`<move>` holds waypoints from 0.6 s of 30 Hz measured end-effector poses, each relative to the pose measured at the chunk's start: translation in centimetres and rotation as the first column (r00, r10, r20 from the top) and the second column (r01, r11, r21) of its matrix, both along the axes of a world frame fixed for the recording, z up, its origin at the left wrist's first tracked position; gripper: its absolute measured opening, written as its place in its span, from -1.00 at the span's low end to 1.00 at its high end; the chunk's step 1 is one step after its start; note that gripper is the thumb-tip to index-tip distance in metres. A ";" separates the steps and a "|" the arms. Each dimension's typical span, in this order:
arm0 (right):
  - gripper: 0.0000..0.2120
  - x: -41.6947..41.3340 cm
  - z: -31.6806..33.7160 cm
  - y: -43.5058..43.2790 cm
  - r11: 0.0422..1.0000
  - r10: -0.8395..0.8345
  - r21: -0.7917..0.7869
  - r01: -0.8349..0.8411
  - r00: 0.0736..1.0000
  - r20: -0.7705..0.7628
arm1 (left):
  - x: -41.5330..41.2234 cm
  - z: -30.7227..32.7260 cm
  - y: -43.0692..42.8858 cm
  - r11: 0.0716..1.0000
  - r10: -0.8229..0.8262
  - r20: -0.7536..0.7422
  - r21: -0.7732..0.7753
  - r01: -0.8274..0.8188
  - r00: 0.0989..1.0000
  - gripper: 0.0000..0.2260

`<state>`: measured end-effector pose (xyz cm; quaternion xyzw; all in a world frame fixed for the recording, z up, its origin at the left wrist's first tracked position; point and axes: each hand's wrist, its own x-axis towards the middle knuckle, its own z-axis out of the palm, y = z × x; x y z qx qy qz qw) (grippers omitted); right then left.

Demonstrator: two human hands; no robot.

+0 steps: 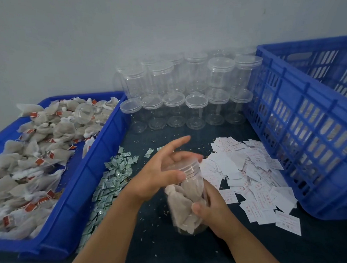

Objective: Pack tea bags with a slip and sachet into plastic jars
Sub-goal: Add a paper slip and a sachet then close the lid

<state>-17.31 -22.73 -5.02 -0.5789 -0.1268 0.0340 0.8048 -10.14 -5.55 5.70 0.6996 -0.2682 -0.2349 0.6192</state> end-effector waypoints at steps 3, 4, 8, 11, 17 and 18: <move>-0.35 0.4 0.6 0.2 0.974 -0.172 -0.133 0.186 0.979 0.106 | 0.7 0.1 1.2 0.991 0.124 0.039 0.049 -0.126 0.992 -0.13; -0.35 0.6 0.6 0.3 0.956 -0.218 -0.168 0.241 0.965 0.145 | 0.7 -0.1 1.4 0.985 0.151 0.059 0.078 -0.156 0.987 -0.17; -0.36 0.7 0.6 1.0 0.907 -0.266 -0.275 0.319 0.940 0.211 | -1.0 0.3 -0.5 0.881 0.285 0.353 0.269 -0.389 0.891 -0.25; -0.35 0.3 0.2 0.4 0.982 -0.145 -0.110 0.156 0.985 0.098 | -0.9 0.0 -0.8 0.951 0.247 0.232 0.126 -0.281 0.941 -0.45; -0.44 0.3 0.3 -0.1 0.986 -0.120 -0.108 0.125 0.991 0.055 | 0.4 -0.2 1.1 0.990 0.071 0.120 0.115 -0.085 0.990 -0.27; -0.42 0.5 0.5 0.0 0.973 -0.174 -0.135 0.185 0.981 0.087 | 0.5 -0.1 1.4 0.984 0.095 0.131 0.137 -0.113 0.987 -0.29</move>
